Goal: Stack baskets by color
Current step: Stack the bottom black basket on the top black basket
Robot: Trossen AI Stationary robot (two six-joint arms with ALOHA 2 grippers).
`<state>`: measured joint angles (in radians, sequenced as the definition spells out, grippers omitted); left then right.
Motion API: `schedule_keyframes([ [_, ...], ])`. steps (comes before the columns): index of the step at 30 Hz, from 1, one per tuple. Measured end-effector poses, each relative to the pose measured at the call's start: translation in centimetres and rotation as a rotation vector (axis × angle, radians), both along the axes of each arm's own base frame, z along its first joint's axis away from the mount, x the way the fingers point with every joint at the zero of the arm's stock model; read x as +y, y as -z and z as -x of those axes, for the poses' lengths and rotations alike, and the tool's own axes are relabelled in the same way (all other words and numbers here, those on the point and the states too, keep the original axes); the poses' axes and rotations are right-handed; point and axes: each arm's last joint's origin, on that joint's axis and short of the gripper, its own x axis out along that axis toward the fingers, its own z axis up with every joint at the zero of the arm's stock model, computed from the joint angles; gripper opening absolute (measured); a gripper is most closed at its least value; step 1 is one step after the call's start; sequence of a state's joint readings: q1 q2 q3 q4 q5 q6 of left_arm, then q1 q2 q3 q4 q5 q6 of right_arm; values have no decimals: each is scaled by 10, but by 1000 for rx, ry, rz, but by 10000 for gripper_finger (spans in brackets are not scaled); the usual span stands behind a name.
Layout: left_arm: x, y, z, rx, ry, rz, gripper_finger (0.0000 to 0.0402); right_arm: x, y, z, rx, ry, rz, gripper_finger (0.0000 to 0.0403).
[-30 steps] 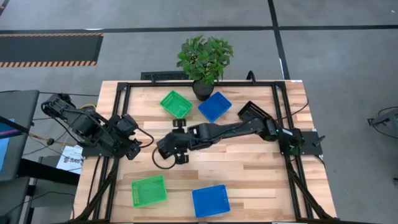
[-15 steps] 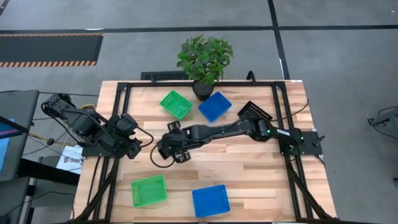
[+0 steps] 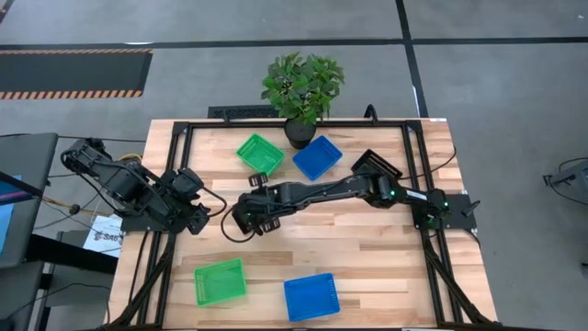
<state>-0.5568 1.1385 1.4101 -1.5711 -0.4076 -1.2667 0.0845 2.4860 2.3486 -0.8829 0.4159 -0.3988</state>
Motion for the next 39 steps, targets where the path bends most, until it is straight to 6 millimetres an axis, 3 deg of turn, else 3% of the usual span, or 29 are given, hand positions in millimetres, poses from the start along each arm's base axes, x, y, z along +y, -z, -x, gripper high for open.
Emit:
schedule_keyframes([
  [6, 0, 0, 0, -1, -6, 2, 242, -9, 3, 4, 36, 53, -39, 15],
  [19, 0, 0, 0, 0, -1, 0, 242, -3, 7, 12, 50, 235, -261, 8],
  [26, 0, 0, 0, -7, -3, -12, 242, -1, -6, 30, 113, 402, -368, 7],
  [31, 1, 0, 0, -14, -6, -24, 242, -6, -37, 44, 131, 382, -450, 6],
  [35, 1, 0, 0, -14, -2, -27, 242, -14, -85, 68, 101, 361, -464, 6],
  [39, 1, -1, -1, -22, -6, -39, 242, -36, -126, 100, 85, 417, -440, 6],
])
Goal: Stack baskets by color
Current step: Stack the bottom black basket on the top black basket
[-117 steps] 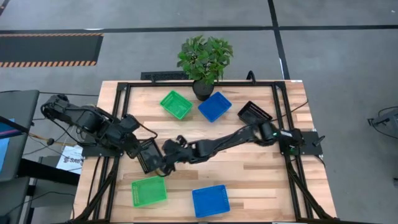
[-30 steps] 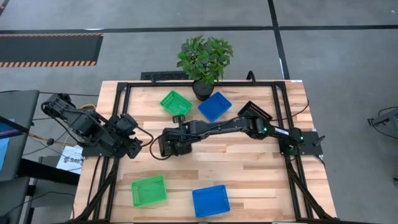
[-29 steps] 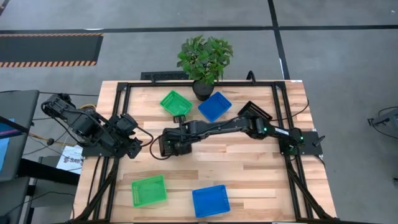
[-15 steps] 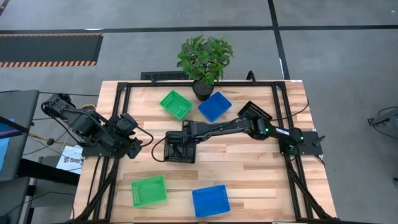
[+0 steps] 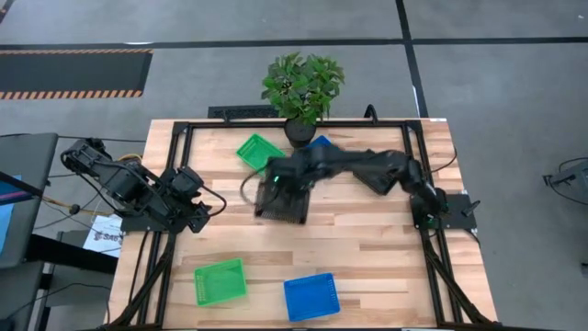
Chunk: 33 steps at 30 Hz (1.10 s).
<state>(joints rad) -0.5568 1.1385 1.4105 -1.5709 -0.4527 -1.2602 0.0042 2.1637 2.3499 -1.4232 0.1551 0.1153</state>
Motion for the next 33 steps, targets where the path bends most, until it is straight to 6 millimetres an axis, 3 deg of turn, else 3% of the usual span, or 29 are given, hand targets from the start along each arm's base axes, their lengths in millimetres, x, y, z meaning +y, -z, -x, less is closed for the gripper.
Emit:
schedule_keyframes([
  [8, 0, 0, 0, -7, -10, -5, 242, -33, -48, 73, 55, 109, 28, 6],
  [13, 1, 0, -1, -28, -36, -21, 242, -41, -62, 144, 34, 227, 21, 6],
  [17, 2, -1, -1, -57, -61, -51, 242, -41, -55, 200, -71, 371, 20, 6],
  [23, 4, -2, -5, -92, -90, -53, 242, -43, -26, 271, -222, 596, -13, 6],
  [28, 11, -3, -10, -105, -119, -56, 242, -49, -5, 303, -246, 725, -20, 5],
  [33, 21, -5, -19, -130, -154, -63, 242, -59, 2, 317, -209, 723, -37, 5],
])
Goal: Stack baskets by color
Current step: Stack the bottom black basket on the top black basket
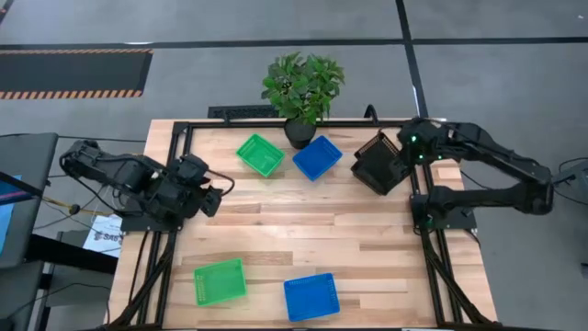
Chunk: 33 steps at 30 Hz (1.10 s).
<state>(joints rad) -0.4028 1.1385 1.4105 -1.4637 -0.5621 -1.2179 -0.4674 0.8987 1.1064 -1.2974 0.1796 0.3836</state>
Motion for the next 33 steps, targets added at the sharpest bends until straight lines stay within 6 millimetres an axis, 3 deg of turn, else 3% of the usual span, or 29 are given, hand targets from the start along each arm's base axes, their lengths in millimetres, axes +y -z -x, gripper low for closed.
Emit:
schedule_keyframes([
  [12, 13, -2, -10, -22, -18, -1, 242, -32, 2, 15, -5, -18, -40, 5],
  [22, 14, -2, -10, -22, -21, -3, 242, -44, 35, 20, -21, -47, -138, 4],
  [33, 14, -2, -10, -21, -21, -3, 242, -50, 57, 23, -53, -89, -206, 5],
])
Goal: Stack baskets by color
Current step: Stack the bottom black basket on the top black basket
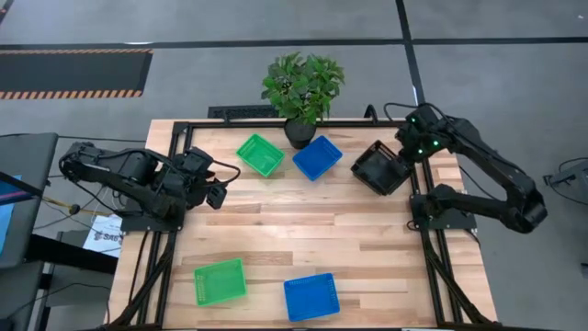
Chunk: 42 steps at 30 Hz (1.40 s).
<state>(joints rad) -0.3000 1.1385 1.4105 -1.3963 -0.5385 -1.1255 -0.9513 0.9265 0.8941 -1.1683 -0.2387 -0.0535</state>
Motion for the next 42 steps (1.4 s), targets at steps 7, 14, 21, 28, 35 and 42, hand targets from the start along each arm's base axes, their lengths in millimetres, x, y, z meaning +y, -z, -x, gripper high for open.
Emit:
schedule_keyframes([
  [7, 0, 0, 0, -1, -2, -3, 242, -13, 16, -5, 36, -26, -19, 5],
  [14, 0, 0, 0, -2, -6, -7, 242, -29, 28, -15, 63, -69, -30, 5],
  [21, 0, 0, 0, -1, -8, -9, 242, -40, 42, -22, 115, -101, -82, 6],
  [28, 1, 0, 0, -1, -10, -15, 242, -47, 46, -27, 104, -101, -62, 16],
  [35, 1, 0, 0, 0, -10, -16, 242, -46, 47, -25, 130, -94, -65, 49],
  [42, 1, 0, 0, 3, -3, -21, 242, -45, 47, -24, 160, -87, -69, 88],
])
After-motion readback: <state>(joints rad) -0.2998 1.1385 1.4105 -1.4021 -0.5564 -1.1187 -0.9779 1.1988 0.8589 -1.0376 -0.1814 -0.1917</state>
